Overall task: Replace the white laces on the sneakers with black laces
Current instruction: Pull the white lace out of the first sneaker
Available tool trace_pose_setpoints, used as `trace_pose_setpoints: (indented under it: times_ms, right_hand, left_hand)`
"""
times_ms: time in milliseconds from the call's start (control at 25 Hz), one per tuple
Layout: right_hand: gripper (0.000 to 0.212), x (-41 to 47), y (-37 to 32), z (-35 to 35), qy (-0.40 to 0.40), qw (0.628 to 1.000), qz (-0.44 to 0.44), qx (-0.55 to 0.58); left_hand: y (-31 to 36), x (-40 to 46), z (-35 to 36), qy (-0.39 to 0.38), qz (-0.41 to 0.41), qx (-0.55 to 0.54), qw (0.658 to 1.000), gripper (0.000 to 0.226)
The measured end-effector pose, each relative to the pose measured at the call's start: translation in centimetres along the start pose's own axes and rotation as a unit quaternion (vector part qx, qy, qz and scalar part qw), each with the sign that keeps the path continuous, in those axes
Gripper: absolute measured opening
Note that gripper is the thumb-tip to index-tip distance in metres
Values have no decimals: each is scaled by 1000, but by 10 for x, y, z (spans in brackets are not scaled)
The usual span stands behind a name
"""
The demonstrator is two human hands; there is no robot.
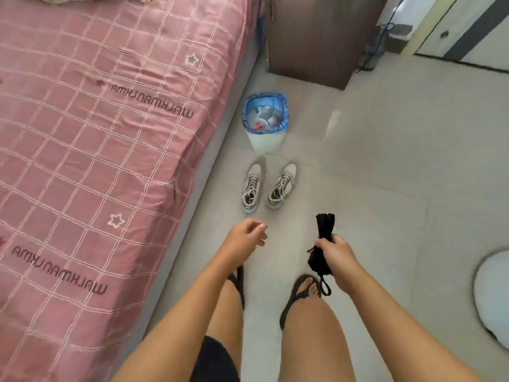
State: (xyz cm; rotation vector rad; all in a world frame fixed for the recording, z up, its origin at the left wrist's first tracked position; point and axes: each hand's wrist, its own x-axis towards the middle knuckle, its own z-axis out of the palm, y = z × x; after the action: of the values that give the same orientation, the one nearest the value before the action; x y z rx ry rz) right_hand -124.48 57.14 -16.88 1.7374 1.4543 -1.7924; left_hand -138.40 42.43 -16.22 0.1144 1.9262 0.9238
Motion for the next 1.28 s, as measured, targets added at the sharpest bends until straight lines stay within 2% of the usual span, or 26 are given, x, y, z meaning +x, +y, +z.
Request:
trace_pose_setpoints:
  times_ms: [80, 160, 240, 280, 400, 440, 520, 640, 680, 720, 800, 920, 1000, 1040, 1120, 1200, 1280]
  right_hand:
    - [19, 80, 6, 23, -4, 1000, -12, -25]
    - [19, 158, 21, 47, -4, 999, -20, -48]
    - [17, 239, 37, 71, -7, 996, -34, -87]
    - [16, 278, 44, 83, -10, 992, -51, -111]
    - [25, 383, 59, 116, -13, 960, -160, -228]
    - [31, 406, 62, 125, -17, 933, -202, -297]
    - [39, 453, 72, 148, -10, 872, -258, -415]
    - [34, 491, 86, 177, 47, 809, -307, -500]
    - [31, 496, 90, 181, 71, 791, -321, -516]
    - [30, 497, 96, 180, 85, 781, -328, -525]
    - [30, 485, 110, 172, 67, 774, -333, -534]
    - [36, 460, 132, 154, -26, 749, -333, -573]
    - [40, 459, 147, 141, -58, 733, -335, -589]
    - [41, 461, 153, 133, -55, 756, -339, -557]
    - [39, 462, 160, 112, -16, 851, -334, -405]
    - [34, 468, 166, 85, 80, 920, -283, -260]
    - [42, 482, 172, 55, 135, 953, -187, -195]
  left_hand:
    - [-30, 76, 17, 4, -12, -11, 1000, 13]
    - [-68, 159, 27, -9, -19, 26, 999, 14]
    - [-114, 251, 30, -30, -18, 112, 993, 15]
    - [-137, 292, 28, -36, -7, 192, 981, 16]
    - [-196, 391, 21, -28, 82, 440, 894, 29]
    - [-209, 411, 19, -6, 117, 480, 869, 35]
    - [-237, 447, 22, 59, 241, 534, 808, 41]
    - [-275, 486, 26, 113, 388, 600, 690, 52]
    - [-284, 494, 24, 107, 410, 609, 671, 55]
    - [-289, 501, 22, 88, 428, 604, 667, 54]
    - [-291, 497, 24, 61, 436, 584, 682, 46]
    - [-297, 475, 59, 40, 465, 556, 688, 20]
    - [-302, 466, 85, 16, 479, 547, 686, 21]
    - [-303, 465, 92, 21, 483, 547, 683, 22]
    - [-300, 466, 89, 26, 485, 550, 680, 32]
    - [-292, 457, 80, 33, 467, 526, 710, 42]
    - [-283, 447, 77, 61, 464, 483, 740, 41]
